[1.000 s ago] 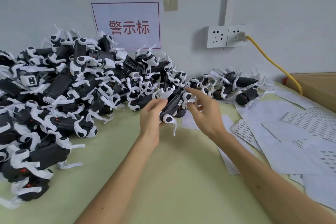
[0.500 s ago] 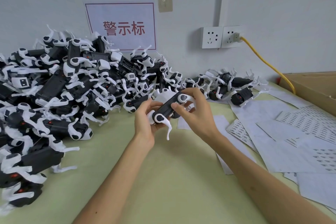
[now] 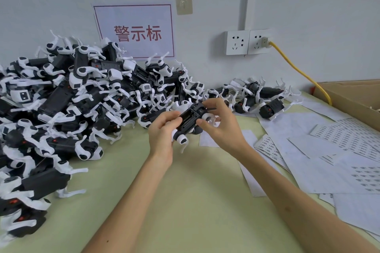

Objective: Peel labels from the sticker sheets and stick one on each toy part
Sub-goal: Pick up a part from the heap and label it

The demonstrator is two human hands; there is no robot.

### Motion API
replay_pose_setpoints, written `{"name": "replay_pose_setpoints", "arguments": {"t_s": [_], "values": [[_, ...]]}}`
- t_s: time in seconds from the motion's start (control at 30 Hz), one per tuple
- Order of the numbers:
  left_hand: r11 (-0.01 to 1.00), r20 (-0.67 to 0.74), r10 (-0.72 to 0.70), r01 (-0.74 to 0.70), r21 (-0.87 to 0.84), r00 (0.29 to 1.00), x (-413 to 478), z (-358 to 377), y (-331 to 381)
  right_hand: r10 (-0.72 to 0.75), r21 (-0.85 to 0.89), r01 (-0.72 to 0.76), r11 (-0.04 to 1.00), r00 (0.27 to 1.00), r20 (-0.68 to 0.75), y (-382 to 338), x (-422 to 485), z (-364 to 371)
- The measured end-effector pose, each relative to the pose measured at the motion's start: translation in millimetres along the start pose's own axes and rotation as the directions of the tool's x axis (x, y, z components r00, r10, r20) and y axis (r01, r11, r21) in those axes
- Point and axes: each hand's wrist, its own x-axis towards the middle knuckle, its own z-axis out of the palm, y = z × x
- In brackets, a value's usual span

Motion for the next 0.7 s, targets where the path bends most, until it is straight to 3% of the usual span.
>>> {"name": "replay_pose_setpoints", "arguments": {"t_s": [0.23,0.5,0.7], "values": [[0.96,0.071,0.17,-0.182,0.211,0.983,-6,3,-1,-0.043,-0.03,0.046,0.998,0.995,0.085,-3,-1,-4],[0.99,0.025,0.068,-0.071,0.119,0.997,-4,1,4,-0.004,0.014,0.001,1.0,0.978,0.21,-4,4,-19],[0.997,0.076,0.028,-0.033,0.067,0.997,-5,-1,9,0.032,-0.096,0.002,0.995,0.935,0.352,-5,7,-28]]}}
